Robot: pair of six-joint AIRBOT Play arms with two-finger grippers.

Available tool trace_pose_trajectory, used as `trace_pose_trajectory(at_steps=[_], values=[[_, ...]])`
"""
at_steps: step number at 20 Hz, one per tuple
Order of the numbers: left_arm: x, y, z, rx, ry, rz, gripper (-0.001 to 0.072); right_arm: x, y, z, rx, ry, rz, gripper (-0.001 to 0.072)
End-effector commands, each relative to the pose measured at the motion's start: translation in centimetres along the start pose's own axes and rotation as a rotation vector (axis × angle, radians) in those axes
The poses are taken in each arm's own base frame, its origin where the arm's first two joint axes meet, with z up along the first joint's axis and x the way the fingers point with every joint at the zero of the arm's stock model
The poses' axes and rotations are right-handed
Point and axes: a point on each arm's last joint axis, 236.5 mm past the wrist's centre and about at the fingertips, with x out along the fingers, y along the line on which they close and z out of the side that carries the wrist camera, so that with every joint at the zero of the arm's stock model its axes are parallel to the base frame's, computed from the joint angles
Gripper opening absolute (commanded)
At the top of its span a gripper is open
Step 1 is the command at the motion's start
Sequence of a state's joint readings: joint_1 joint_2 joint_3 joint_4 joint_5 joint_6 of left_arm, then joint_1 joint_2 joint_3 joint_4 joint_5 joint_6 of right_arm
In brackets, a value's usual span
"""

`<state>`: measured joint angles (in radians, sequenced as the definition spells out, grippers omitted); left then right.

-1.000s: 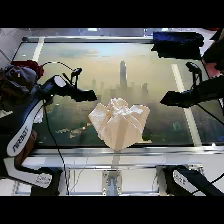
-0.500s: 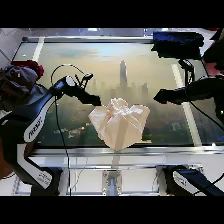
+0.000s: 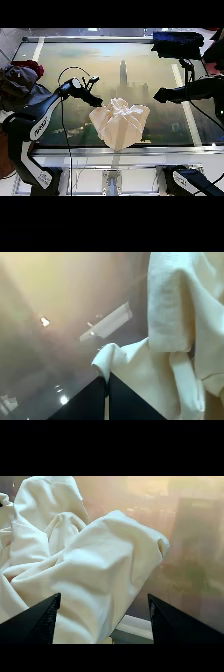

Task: Fold the shirts.

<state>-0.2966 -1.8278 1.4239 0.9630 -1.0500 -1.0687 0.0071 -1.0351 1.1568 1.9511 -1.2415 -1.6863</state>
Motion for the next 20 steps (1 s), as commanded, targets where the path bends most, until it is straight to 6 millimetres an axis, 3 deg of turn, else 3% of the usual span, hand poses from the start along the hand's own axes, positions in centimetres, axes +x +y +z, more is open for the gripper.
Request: trace_pose_trajectory(at_steps=[1,4,10,13,16,17,18,20], values=[[-0.6,-0.6,0.8,0.011,-0.019,-0.01,0.0009,0.2,-0.7,-0.1,-0.009,0.008,-0.027,0.0609],[-2.2,-0.7,0.9,0.021,-0.02,-0.01,0.0009,3.0,-3.0,-1.6,0.004,0.076,-0.079,0.0608],[-4.6,-1.6,-0.8,0.024,0.041,-0.046,0.0009,14.0,-5.5,-3.1,0.167,0.205,-0.041,0.0608],[-4.6,-1.8,-1.3,0.024,0.061,-0.057,0.0009,17.8,-5.8,-5.4,0.173,0.295,-0.042,0.0608],[-4.6,-1.8,-1.3,0.024,0.061,-0.057,0.0009,20.4,-5.0,-5.5,0.135,0.29,-0.043,0.0607],[-4.6,-1.8,-1.3,0.024,0.06,-0.056,0.0009,20.8,-4.4,-5.0,0.112,0.274,-0.04,0.0571],[-4.6,-1.8,-1.3,0.024,0.06,-0.056,0.0009,21.1,-3.8,-4.4,0.095,0.263,-0.035,0.0483],[-4.6,-1.8,-1.3,0.024,0.06,-0.056,0.0009,21.1,-2.7,-2.8,0.064,0.227,-0.027,0.0223]])
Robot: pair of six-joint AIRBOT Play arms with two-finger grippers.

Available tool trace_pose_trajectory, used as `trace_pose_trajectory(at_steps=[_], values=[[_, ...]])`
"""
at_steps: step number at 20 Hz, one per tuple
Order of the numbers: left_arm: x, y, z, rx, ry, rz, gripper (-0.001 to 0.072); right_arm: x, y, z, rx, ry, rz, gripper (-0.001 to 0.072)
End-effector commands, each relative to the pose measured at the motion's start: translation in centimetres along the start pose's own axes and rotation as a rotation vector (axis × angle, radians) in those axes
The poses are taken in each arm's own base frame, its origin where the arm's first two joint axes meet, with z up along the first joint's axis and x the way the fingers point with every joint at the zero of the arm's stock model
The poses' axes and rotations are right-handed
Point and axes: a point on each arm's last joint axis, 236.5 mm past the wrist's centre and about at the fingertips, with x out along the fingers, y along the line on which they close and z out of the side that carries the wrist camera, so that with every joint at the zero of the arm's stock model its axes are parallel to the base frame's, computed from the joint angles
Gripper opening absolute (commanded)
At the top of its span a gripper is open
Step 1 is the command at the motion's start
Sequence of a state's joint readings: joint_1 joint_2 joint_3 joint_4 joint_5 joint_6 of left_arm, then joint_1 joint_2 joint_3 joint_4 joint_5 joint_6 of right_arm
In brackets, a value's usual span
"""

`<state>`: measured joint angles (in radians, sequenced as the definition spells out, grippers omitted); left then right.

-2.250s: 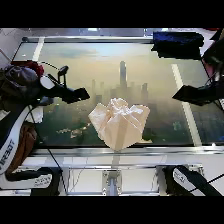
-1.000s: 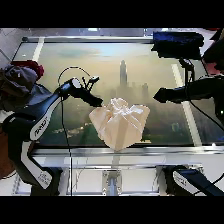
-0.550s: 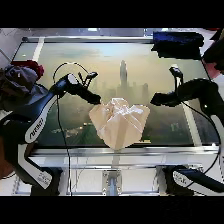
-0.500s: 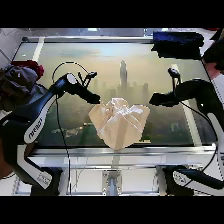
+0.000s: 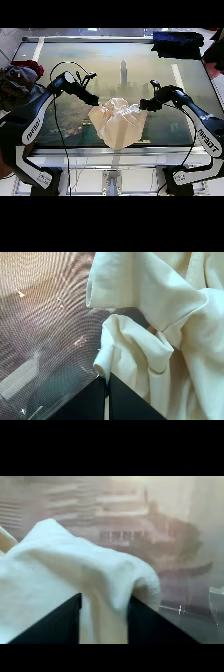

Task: Fold the shirts.

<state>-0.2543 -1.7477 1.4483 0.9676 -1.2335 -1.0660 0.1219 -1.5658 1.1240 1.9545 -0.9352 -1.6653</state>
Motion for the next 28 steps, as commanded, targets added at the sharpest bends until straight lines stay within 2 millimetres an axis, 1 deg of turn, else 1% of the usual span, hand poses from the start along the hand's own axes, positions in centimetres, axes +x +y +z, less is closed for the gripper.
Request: trace_pose_trajectory(at_steps=[1,3,4,5,6,8,9,10,11,12,13,14,15,16,17,18,20,21,22,24,25,26,27,28], values=[[-0.1,-0.1,-0.1,0.001,0.004,-0.002,0.0009,0.0,1.8,2.3,-0.051,-0.053,0.008,0.0015],[-0.6,-0.2,-0.2,-0.006,0.007,-0.005,0.0008,-1.7,2.6,3.2,-0.078,-0.045,0.013,0.0016],[-1.4,-0.2,-0.2,-0.018,-0.001,-0.001,0.0008,-3.1,2.8,3.4,-0.109,-0.025,0.0,0.0016],[-2.9,-0.1,-0.1,-0.027,-0.018,0.011,0.0008,-5.2,2.8,3.8,-0.151,-0.012,-0.029,0.0015],[-5.0,0.1,-0.1,-0.03,-0.045,0.033,0.0007,-7.6,2.7,3.7,-0.19,0.005,-0.068,0.0015],[-10.7,0.4,0.0,-0.053,-0.132,0.086,0.0008,-13.7,3.1,3.7,-0.273,-0.017,-0.131,0.0015],[-13.9,0.2,-0.2,-0.052,-0.188,0.111,0.0008,-17.5,3.6,3.7,-0.3,-0.064,-0.157,0.0015],[-17.7,-0.1,-0.4,-0.049,-0.261,0.148,0.0008,-21.1,4.2,3.5,-0.319,-0.124,-0.175,0.0015],[-21.7,-0.6,-0.8,-0.043,-0.349,0.196,0.0008,-25.0,5.1,2.8,-0.337,-0.193,-0.18,0.0015],[-25.4,-1.3,-1.4,-0.034,-0.432,0.247,0.0008,-28.6,6.1,1.9,-0.353,-0.259,-0.178,0.0015],[-29.3,-2.4,-2.3,-0.022,-0.522,0.307,0.0008,-32.2,7.1,0.4,-0.37,-0.33,-0.169,0.0015],[-32.8,-3.7,-3.4,-0.011,-0.607,0.368,0.0008,-35.7,8.0,-1.3,-0.381,-0.404,-0.162,0.0016],[-36.2,-5.1,-4.7,0.003,-0.697,0.437,0.0008,-38.7,8.7,-2.9,-0.395,-0.478,-0.155,0.0016],[-39.1,-6.6,-6.0,0.015,-0.781,0.506,0.0008,-41.7,9.4,-4.7,-0.405,-0.563,-0.147,0.0015],[-42.0,-8.3,-7.5,0.027,-0.867,0.582,0.0009,-44.2,9.9,-6.3,-0.404,-0.638,-0.139,0.0015],[-44.2,-9.7,-8.8,0.036,-0.938,0.657,0.0009,-46.6,10.3,-8.1,-0.41,-0.711,-0.133,0.0015],[-48.2,-12.1,-11.7,0.04,-1.061,0.827,0.0008,-50.0,10.7,-11.0,-0.426,-0.824,-0.131,0.0015],[-49.4,-12.6,-12.8,0.033,-1.088,0.891,0.0008,-51.2,10.6,-11.9,-0.428,-0.866,-0.138,0.0015],[-49.9,-13.0,-13.7,0.026,-1.101,0.931,0.0008,-52.0,10.2,-12.5,-0.421,-0.895,-0.156,0.0015],[-50.0,-12.9,-13.9,-0.026,-1.125,0.909,0.0008,-52.4,9.4,-12.2,-0.396,-0.912,-0.191,0.0015],[-49.6,-12.1,-13.6,-0.05,-1.108,0.889,0.0008,-52.4,8.7,-11.6,-0.381,-0.909,-0.219,0.0014],[-48.8,-10.5,-13.3,-0.081,-1.062,0.86,0.0008,-52.1,7.5,-10.6,-0.354,-0.892,-0.27,0.0014],[-47.5,-8.7,-13.0,-0.132,-1.01,0.812,0.0008,-51.7,5.8,-9.4,-0.319,-0.865,-0.338,0.0013],[-45.6,-6.3,-12.6,-0.189,-0.924,0.747,0.0008,-50.9,3.7,-8.2,-0.279,-0.82,-0.421,0.0013]])
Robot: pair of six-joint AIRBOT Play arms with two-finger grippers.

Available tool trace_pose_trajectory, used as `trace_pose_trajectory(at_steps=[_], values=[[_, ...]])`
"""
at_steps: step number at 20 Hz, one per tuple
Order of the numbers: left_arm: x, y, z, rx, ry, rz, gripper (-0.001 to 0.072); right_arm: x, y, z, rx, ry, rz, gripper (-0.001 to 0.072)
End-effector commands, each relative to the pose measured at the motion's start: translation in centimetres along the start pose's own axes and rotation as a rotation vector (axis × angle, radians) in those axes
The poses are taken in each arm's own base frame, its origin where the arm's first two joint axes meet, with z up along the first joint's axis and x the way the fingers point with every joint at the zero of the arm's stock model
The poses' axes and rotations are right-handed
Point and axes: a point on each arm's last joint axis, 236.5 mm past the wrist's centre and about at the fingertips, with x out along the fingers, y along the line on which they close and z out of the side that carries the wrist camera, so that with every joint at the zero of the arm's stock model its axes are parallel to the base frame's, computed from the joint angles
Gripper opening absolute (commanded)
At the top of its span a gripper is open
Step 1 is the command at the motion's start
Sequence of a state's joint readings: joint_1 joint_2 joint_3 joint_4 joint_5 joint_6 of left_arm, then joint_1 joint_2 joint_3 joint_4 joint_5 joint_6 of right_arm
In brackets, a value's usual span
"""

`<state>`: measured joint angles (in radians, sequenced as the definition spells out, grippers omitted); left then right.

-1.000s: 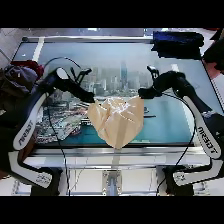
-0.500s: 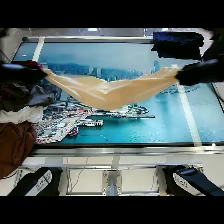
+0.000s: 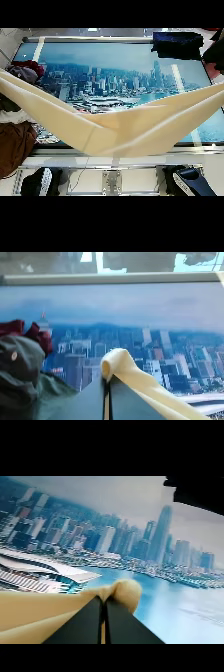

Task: Fold the shirts.

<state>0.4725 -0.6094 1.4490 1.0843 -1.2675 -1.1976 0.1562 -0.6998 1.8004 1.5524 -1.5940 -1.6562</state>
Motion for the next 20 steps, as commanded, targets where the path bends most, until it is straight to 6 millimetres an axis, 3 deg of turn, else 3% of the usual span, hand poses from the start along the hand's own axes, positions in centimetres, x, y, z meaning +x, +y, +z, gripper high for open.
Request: trace_pose_trajectory(at_steps=[1,2,4,6,9,10,11,12,13,14,15,16,18,20], values=[[4.8,1.5,-5.1,-0.108,0.25,-0.056,0.0007,3.7,-5.5,-1.6,-0.005,0.138,-0.232,0.0013],[7.0,2.1,-7.4,-0.156,0.356,-0.086,0.0008,5.8,-6.5,-2.6,-0.017,0.214,-0.275,0.0013],[11.2,3.1,-11.6,-0.234,0.537,-0.142,0.0008,12.0,-6.2,-5.1,-0.049,0.369,-0.26,0.0013],[15.8,3.0,-15.8,-0.285,0.686,-0.211,0.0008,19.6,-3.4,-8.1,-0.061,0.492,-0.144,0.0014],[22.6,0.8,-21.7,-0.314,0.846,-0.297,0.0029,30.9,1.6,-13.2,0.038,0.612,0.03,0.0016],[24.9,0.2,-23.7,-0.321,0.876,-0.309,0.0104,33.7,2.3,-14.7,0.073,0.643,0.044,0.0016],[26.9,-0.4,-25.1,-0.325,0.885,-0.31,0.0348,36.3,2.5,-16.5,0.102,0.674,0.038,0.0016],[29.0,-0.7,-26.1,-0.331,0.869,-0.304,0.0524,38.2,2.7,-17.8,0.12,0.694,0.031,0.0016],[30.9,-1.0,-26.3,-0.35,0.831,-0.298,0.0531,39.5,2.7,-18.8,0.128,0.706,0.027,0.0019],[32.3,-1.0,-25.7,-0.378,0.774,-0.291,0.0531,40.4,2.6,-19.2,0.125,0.701,0.018,0.0092],[33.5,-1.0,-24.3,-0.417,0.701,-0.288,0.0531,40.9,2.1,-18.8,0.109,0.676,0.001,0.0297],[34.2,-0.7,-22.1,-0.475,0.617,-0.287,0.053,40.9,1.2,-18.0,0.085,0.651,-0.025,0.0436],[33.3,-0.2,-18.1,-0.596,0.509,-0.329,0.0523,39.5,-1.9,-15.8,0.004,0.632,-0.131,0.0443],[30.6,0.7,-17.0,-0.594,0.521,-0.345,0.0522,36.9,-6.0,-13.2,-0.055,0.613,-0.267,0.0443]])
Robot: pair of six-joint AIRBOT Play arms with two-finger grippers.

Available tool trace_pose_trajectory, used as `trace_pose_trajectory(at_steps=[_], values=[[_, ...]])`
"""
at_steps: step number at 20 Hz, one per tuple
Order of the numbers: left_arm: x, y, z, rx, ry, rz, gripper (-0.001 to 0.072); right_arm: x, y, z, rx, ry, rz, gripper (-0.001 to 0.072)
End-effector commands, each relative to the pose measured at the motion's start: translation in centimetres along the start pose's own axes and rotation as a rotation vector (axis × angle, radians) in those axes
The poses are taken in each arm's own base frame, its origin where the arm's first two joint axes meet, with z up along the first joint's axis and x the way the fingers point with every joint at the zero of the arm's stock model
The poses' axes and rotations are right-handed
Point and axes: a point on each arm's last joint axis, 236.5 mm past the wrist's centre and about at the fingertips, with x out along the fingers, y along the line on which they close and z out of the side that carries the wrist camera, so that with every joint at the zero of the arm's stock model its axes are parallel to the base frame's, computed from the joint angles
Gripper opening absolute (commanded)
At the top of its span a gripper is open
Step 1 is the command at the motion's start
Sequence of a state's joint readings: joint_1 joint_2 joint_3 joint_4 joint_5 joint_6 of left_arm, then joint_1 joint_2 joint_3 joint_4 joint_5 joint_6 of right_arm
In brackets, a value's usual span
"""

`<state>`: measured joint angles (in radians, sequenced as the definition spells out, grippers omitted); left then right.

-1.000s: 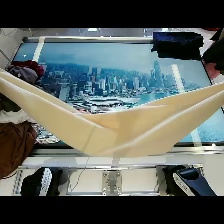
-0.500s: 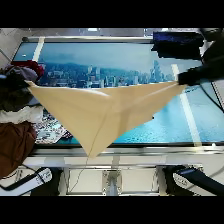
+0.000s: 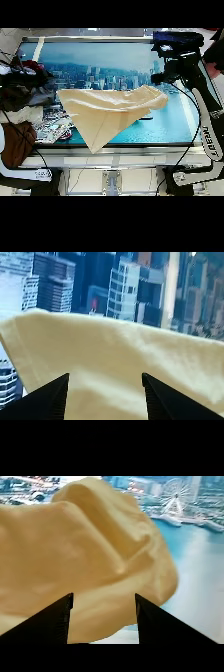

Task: Fold the shirts.

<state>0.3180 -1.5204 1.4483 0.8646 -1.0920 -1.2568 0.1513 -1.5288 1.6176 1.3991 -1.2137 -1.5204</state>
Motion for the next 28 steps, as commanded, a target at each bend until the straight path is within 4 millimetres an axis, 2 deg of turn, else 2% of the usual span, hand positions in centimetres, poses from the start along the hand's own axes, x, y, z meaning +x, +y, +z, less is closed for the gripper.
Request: trace_pose_trajectory(at_steps=[1,2,4,7,8,11,13,14,16,22,23,24,25,26,27,28], values=[[-3.7,-1.4,0.0,-0.049,-0.022,-0.073,0.0495,-3.9,-6.2,1.2,-0.004,-0.043,-0.199,0.0443],[-4.6,-1.4,-2.5,-0.036,0.039,-0.067,0.0477,-5.4,-7.2,1.2,0.024,-0.065,-0.204,0.0443],[-5.3,-1.3,-8.5,-0.06,0.131,-0.044,0.0477,-8.2,-8.8,0.5,0.085,-0.091,-0.19,0.0444],[-4.8,-2.5,-20.2,-0.176,0.218,-0.082,0.0472,-11.6,-8.8,-0.8,0.08,-0.102,-0.142,0.0443],[-4.5,-3.4,-23.2,-0.22,0.218,-0.117,0.0464,-12.5,-8.6,-0.8,0.071,-0.117,-0.127,0.0443],[-4.0,-7.2,-30.0,-0.348,0.227,-0.274,0.0461,-14.5,-7.6,-0.6,0.082,-0.169,-0.082,0.0443],[-3.5,-7.2,-35.2,-0.35,0.319,-0.247,0.029,-14.8,-7.0,-0.6,0.086,-0.176,-0.055,0.0443],[-3.5,-7.5,-37.2,-0.352,0.362,-0.244,0.0295,-14.7,-6.7,-0.6,0.087,-0.173,-0.041,0.0443],[-3.8,-8.9,-39.0,-0.277,0.405,-0.269,0.0297,-14.7,-6.0,-0.5,0.091,-0.175,-0.012,0.0443],[-1.9,-11.2,-40.1,0.046,0.386,-0.265,0.029,-14.7,-5.7,-0.6,0.092,-0.173,0.0,0.0443],[-1.5,-10.8,-39.6,0.17,0.374,-0.22,0.0286,-14.7,-5.7,-0.6,0.092,-0.172,0.001,0.0442],[-1.2,-10.4,-38.1,0.293,0.353,-0.169,0.0273,-14.7,-5.7,-0.6,0.092,-0.17,0.001,0.0442],[-1.2,-10.4,-36.5,0.378,0.347,-0.123,0.0261,-14.7,-5.7,-0.8,0.092,-0.164,0.001,0.0442],[-1.4,-10.4,-35.9,0.389,0.371,-0.092,0.0257,-14.6,-5.7,-1.0,0.092,-0.156,0.002,0.0442],[-1.5,-10.3,-36.2,0.355,0.418,-0.075,0.0259,-14.6,-5.7,-1.2,0.092,-0.146,0.002,0.0442],[-1.7,-10.0,-37.4,0.288,0.483,-0.054,0.0261,-14.6,-5.6,-1.3,0.091,-0.139,0.002,0.0442]])
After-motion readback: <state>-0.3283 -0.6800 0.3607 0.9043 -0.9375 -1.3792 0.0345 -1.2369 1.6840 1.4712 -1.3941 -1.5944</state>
